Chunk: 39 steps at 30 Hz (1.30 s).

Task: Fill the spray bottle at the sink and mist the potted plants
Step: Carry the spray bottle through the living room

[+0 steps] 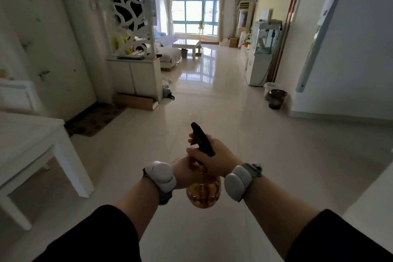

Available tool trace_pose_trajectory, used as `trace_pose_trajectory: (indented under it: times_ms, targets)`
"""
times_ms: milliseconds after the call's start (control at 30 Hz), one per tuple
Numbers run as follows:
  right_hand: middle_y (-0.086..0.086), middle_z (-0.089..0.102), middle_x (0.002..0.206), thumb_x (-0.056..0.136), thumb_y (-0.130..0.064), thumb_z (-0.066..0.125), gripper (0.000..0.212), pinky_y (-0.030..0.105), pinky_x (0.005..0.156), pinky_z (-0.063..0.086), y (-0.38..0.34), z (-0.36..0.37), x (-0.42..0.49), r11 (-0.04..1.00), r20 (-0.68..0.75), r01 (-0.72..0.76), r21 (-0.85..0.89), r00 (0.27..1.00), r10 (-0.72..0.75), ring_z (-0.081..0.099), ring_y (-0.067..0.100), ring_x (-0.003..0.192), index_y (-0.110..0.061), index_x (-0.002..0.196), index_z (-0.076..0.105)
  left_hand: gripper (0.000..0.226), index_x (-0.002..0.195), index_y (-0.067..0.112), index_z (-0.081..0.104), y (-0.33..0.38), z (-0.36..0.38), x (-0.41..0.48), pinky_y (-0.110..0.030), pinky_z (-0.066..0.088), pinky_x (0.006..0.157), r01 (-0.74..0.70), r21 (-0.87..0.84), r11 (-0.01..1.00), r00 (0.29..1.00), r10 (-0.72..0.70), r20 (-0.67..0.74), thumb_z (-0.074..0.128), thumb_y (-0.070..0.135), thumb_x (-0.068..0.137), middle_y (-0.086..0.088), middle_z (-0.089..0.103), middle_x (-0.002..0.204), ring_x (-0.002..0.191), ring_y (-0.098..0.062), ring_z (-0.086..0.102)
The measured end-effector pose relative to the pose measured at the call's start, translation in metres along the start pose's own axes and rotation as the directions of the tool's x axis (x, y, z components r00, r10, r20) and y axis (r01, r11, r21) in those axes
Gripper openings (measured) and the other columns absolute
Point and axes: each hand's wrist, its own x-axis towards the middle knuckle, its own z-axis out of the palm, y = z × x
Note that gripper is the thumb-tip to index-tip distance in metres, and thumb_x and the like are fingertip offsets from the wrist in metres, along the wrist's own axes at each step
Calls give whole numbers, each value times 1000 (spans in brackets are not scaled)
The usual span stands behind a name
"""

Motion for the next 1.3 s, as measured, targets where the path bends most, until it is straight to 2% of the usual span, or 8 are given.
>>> trace_pose_trajectory:
  times_ms: [67,200,333,500,800,967,1100,1300]
  targets:
    - [-6,59,122,90,-40,59,45,31,98,44,22,-33,65,1000,8,-1,0,1000,1,57,12,109,-25,131,48,60,120,17,57,-1,-19,72,6,37,59,67,-73,995,997,-70,-36,76,40,68,2,64,113,103,-14,60]
    - [-7,58,124,90,-51,52,46,30,94,41,43,-67,154,1000,-8,-11,28,1000,11,55,13,109,-31,131,49,58,124,23,53,-5,-46,164,-8,36,78,53,0,999,996,-53,-71,72,43,72,4,60,119,110,-14,56]
    - [-3,59,123,89,-50,55,42,34,96,43,69,-89,256,1000,44,-21,4,999,21,55,17,110,-29,126,53,59,115,17,59,-30,-84,254,2,40,59,99,-101,990,986,-111,-121,75,41,64,-2,65,112,92,-8,60]
    - [1,63,100,89,-39,60,20,30,81,44,113,-101,395,992,105,-34,-119,993,47,58,19,93,-23,102,57,49,113,17,61,-84,-128,379,1,38,56,97,-68,993,988,-105,-117,75,36,70,-1,66,109,86,-3,58]
    - [14,64,116,93,-25,53,29,43,94,46,166,-160,639,993,-66,-84,-87,995,78,59,28,105,-5,112,63,64,124,24,52,-144,-232,627,-19,37,75,-15,-1,1000,997,15,-71,76,44,68,14,51,97,87,-4,48]
    - [2,65,116,92,-28,57,18,41,94,48,211,-216,759,992,-155,-92,91,982,105,61,19,100,-25,109,61,79,134,34,33,-167,-270,770,-11,41,74,-1,-203,979,994,24,110,78,33,69,24,51,105,95,1,51]
    - [-2,60,127,92,-26,55,20,42,100,45,245,-242,830,995,-153,-44,91,987,57,60,17,110,-45,96,55,60,121,32,44,-179,-271,854,-4,37,65,-29,-119,992,999,34,33,77,34,70,29,49,91,89,1,50]
    - [5,68,111,93,-18,55,28,42,95,49,306,-312,1016,985,-139,-22,174,989,47,67,20,97,-21,120,59,65,126,31,45,-196,-327,1039,-9,39,70,-19,-127,992,998,11,-61,75,42,69,20,53,103,95,-3,52]
